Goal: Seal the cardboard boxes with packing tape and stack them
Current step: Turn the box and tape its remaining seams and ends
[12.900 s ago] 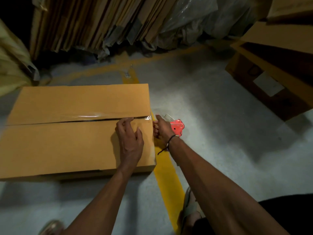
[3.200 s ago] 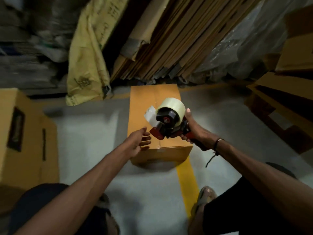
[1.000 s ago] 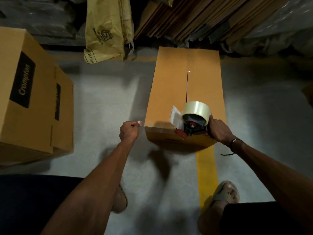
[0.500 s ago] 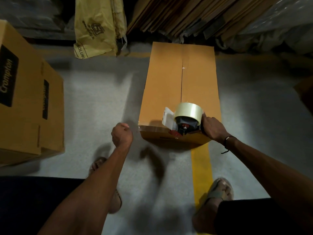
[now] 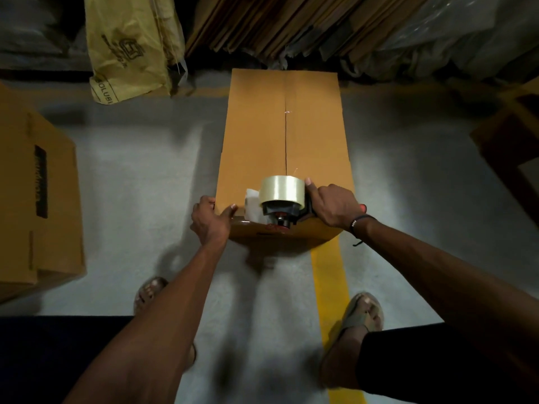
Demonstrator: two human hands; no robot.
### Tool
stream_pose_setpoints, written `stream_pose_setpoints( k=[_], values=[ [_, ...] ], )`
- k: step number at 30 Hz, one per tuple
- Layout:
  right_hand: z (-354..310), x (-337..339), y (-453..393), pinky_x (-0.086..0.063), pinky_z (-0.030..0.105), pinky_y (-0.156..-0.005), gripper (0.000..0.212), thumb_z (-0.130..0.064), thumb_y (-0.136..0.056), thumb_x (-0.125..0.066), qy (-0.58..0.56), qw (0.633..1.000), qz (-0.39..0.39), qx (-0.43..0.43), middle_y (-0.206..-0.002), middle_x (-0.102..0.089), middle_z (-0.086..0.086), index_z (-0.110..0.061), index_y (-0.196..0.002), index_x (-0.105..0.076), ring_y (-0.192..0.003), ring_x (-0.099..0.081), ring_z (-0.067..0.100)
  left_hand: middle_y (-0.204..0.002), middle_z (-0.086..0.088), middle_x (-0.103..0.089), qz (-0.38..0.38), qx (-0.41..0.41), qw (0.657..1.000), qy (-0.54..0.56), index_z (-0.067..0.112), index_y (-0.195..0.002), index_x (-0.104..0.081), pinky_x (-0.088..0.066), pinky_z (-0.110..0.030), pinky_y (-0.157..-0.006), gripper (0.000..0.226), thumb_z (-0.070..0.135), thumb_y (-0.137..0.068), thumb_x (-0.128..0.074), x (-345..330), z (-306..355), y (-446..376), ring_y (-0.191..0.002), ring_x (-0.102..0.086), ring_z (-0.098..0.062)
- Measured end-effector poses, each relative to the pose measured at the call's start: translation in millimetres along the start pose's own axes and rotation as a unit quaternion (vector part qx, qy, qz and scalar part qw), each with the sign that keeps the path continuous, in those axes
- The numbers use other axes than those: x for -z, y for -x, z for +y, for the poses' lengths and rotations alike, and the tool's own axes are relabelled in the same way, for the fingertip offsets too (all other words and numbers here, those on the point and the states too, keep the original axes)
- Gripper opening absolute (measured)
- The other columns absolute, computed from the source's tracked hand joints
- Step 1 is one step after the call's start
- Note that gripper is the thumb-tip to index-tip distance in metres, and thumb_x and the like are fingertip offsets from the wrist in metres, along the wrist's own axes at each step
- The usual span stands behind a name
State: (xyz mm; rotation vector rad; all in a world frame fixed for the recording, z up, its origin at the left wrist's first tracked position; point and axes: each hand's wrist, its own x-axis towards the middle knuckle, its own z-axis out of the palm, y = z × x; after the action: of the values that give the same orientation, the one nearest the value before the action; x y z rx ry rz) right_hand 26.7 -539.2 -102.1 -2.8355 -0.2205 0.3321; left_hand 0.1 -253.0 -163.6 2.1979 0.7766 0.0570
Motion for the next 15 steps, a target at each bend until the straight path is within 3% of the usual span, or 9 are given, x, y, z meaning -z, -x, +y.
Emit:
stream_pose_setpoints(
  k=[3,9,15],
  values=[
    [-1.4,4.1,-2.5,-0.047,0.038,-0.067,0.068,-0.055,-0.108,-0.011,0.002,1.000,-0.008,0.003,-0.061,-0.052,0.005,-0.018,-0.067,-0.052,-0.059,-0.050,0.021,-0.114,-0.008,-0.067,0.003,0.006,1.000,0.002,0.014,-0.109,-0.065,-0.049,-0.053,-0.097,0.049,0.042,-0.077,-0.090,-0.8,1.4,2.2,-0.112,-0.062,-0.032],
    [11.8,-1.3,-2.9,-0.034,0.035,-0.064,0.066,-0.054,-0.108,-0.010,-0.011,1.000,-0.011,0.001,-0.060,-0.047,0.003,-0.018,-0.068,-0.048,-0.056,-0.043,0.016,-0.112,-0.006,-0.071,0.006,0.021,1.000,0.019,0.017,-0.105,-0.067,-0.051,-0.052,-0.094,0.049,0.042,-0.072,-0.093,-0.1,0.3,-1.0,-0.110,-0.065,-0.032],
    [50.6,13.0,11.0,-0.043,0.038,-0.067,0.071,-0.057,-0.106,-0.008,0.012,1.000,-0.011,-0.027,-0.060,-0.049,0.007,-0.015,-0.064,-0.047,-0.059,-0.047,0.021,-0.108,-0.006,-0.073,0.008,0.016,0.999,0.031,0.018,-0.101,-0.067,-0.053,-0.054,-0.094,0.048,0.041,-0.070,-0.094,3.9,2.1,2.0,-0.106,-0.067,-0.031]
  ],
)
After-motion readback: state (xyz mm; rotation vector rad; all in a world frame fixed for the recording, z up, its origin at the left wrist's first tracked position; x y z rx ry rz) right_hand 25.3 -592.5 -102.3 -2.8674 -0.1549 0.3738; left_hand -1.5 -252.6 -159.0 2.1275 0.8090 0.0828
